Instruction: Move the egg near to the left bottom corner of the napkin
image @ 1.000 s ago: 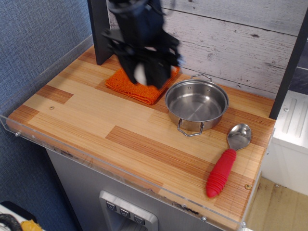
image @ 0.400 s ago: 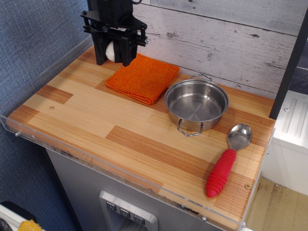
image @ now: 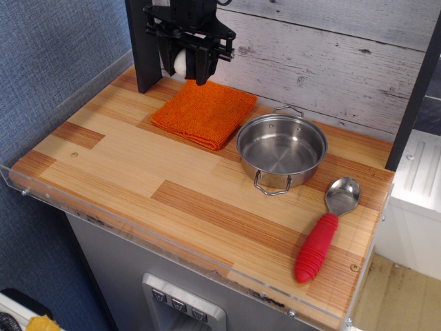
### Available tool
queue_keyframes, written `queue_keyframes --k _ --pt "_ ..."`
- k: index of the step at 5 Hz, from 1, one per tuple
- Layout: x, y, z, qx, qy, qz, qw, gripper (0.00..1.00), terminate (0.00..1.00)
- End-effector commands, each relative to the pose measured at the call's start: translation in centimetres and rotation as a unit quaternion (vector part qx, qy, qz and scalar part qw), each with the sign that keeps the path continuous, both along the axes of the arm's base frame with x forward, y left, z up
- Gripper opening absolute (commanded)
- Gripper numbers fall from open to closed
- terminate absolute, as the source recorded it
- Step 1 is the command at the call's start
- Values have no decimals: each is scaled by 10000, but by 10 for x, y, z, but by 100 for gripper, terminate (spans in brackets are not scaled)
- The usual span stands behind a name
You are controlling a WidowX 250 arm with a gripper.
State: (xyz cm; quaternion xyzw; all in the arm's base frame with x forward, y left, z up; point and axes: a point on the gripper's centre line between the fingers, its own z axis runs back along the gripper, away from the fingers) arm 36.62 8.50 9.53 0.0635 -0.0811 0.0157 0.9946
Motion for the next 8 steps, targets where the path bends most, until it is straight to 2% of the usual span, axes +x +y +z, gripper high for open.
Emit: queue_keyframes --k 1,2,3,5,6,7,8 --pt "6 23 9 -23 -360 300 9989 0 0" --pt "4 33 5 -94 -317 415 9986 0 0" --pt "2 35 5 -106 -287 433 9986 100 0" --pt "1 25 2 -116 -210 320 9992 100 0" --pt "-5 14 12 -64 -199 190 9996 100 0" --pt "-25 -7 32 -22 -229 34 9997 100 0" --pt "-38 -25 42 -15 -203 -102 9997 100 0"
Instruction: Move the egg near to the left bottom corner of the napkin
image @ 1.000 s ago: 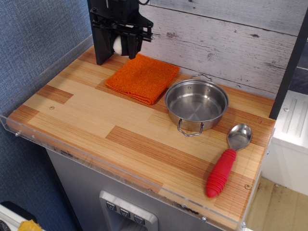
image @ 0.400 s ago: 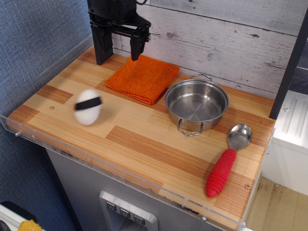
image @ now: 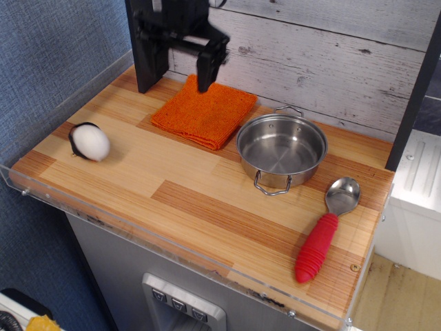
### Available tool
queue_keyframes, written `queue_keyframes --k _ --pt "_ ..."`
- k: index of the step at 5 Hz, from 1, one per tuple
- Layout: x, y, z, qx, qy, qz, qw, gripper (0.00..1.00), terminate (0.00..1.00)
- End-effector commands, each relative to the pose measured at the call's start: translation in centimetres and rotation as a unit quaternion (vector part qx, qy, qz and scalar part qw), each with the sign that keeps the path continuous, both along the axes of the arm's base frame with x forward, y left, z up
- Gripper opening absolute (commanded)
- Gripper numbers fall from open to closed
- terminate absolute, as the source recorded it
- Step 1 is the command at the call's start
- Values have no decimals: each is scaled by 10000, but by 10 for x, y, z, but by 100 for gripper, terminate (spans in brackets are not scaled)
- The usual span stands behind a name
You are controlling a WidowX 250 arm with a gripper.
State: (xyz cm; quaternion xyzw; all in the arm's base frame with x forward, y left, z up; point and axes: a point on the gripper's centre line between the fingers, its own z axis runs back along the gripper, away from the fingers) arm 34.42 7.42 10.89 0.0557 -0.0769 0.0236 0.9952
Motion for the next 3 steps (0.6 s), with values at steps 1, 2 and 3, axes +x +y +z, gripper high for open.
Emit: queue_keyframes --k 1,2,3 --pt "-23 -29 30 79 -214 -382 9990 100 0" --pt "-24 -33 27 -16 -130 -340 9993 100 0" --pt "-25 -36 26 -67 -88 -286 9995 100 0"
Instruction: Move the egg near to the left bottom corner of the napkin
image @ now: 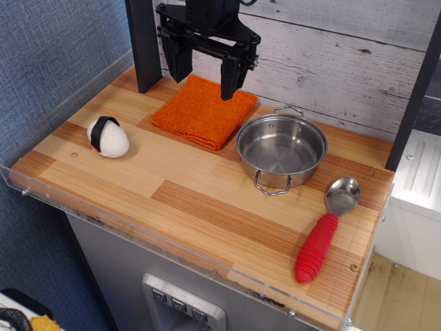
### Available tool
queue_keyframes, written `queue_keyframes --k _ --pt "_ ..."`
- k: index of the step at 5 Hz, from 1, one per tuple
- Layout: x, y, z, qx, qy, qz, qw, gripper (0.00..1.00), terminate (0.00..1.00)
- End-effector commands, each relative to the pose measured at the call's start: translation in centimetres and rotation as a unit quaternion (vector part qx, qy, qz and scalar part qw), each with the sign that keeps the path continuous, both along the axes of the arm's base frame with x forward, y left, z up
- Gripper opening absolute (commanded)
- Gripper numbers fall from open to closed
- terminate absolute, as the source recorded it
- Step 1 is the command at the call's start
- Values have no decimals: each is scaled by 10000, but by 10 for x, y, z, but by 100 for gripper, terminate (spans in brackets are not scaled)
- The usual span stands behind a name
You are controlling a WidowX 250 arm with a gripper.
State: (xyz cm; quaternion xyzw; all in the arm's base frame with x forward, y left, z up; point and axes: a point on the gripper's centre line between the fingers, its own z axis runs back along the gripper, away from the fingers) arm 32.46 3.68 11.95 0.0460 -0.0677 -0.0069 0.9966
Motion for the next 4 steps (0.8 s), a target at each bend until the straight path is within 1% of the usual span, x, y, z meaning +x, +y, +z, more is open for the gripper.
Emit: queue_keyframes --k 1,2,3,4 --pt "-5 1 11 -314 -47 138 9994 100 0" --pt "-6 0 7 -538 80 211 9983 100 0" --pt "-7 0 5 -622 169 283 9975 100 0" --pt "-7 0 5 -622 169 283 9975 100 0"
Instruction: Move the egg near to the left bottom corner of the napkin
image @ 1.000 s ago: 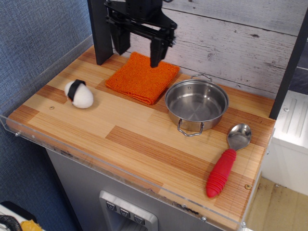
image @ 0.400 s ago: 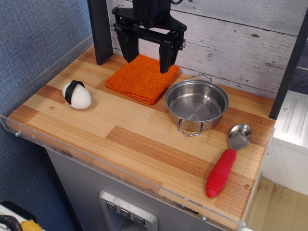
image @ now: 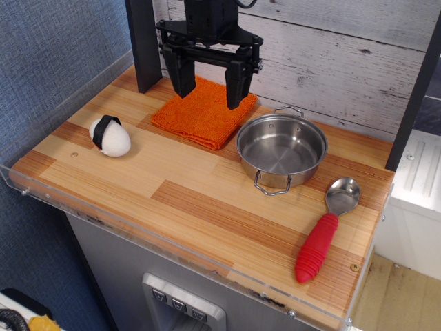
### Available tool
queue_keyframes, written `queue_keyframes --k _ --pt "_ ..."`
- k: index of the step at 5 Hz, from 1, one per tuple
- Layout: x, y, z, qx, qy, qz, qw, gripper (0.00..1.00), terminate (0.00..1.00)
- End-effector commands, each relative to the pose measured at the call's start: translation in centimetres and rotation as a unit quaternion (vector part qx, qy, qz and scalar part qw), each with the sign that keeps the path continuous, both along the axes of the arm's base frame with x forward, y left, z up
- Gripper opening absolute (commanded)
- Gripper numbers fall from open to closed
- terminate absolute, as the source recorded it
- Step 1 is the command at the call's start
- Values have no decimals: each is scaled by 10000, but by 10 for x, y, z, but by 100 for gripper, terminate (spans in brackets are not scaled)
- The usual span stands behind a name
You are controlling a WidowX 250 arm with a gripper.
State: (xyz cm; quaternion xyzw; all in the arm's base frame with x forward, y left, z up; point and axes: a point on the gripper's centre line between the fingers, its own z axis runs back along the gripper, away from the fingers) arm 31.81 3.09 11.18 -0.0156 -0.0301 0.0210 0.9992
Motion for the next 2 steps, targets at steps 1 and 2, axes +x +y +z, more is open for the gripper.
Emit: queue_keyframes --k 1,2 --pt "-1 6 13 16 -196 41 9998 100 0" --pt "-1 6 13 16 -196 41 9998 100 100"
